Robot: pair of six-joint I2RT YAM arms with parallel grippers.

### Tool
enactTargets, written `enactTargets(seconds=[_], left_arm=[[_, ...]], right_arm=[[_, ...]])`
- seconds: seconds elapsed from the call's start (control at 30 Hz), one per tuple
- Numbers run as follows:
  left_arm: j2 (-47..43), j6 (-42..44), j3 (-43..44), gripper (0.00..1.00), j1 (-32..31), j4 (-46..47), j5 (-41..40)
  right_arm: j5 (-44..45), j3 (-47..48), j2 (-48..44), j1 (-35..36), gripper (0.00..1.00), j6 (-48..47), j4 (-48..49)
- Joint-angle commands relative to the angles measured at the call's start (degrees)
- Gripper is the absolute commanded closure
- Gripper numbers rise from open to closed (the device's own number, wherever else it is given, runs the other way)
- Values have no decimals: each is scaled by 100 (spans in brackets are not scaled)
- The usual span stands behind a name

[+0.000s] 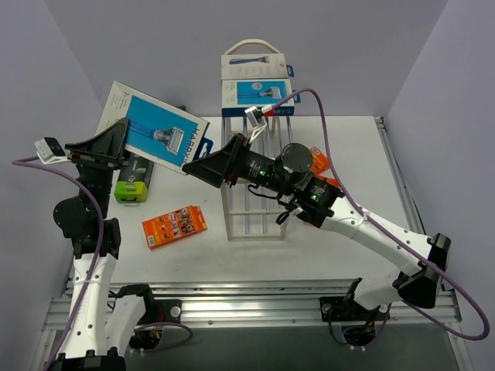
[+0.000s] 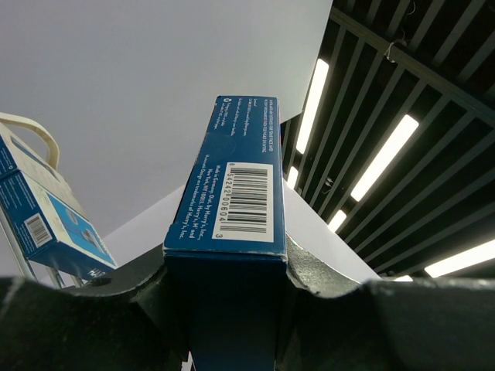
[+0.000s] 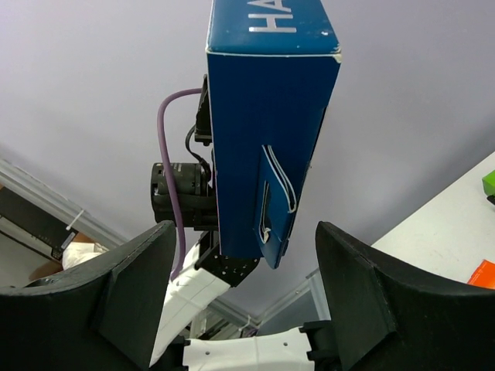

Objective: Place and organize the shaving razors onto the shelf
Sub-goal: Pass the shaving razor from the left arm to the right

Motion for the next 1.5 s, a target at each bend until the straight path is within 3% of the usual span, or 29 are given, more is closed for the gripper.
enactTargets(seconds=[0.0, 0.17, 0.53, 0.87, 1.07, 1.17, 1.3, 1.47], left_arm=[[-116, -110, 31, 98, -28, 367, -167], [-133, -172, -66, 98, -36, 393, -211], [-204, -128, -163, 98, -36, 305, -272], [-248, -172, -277, 98, -54, 279, -316], [-318, -163, -365, 98, -72, 173, -351], [-318, -163, -391, 97, -72, 156, -325], [-318, -145, -409, 78, -72, 112, -299], [-309, -102, -383, 65, -98, 50, -246]], right_arm=[[211, 326, 10, 99, 32, -66, 467], [554, 343, 36, 186, 36, -137, 441], [923, 370, 159, 397, 55, -119, 511], [1126, 370, 291, 450, 63, -49, 634], [1362, 370, 274, 520, 76, -31, 634], [1450, 370, 247, 521, 88, -22, 617], [1547, 413, 186, 521, 100, -84, 538], [1600, 528, 151, 521, 100, -154, 327]])
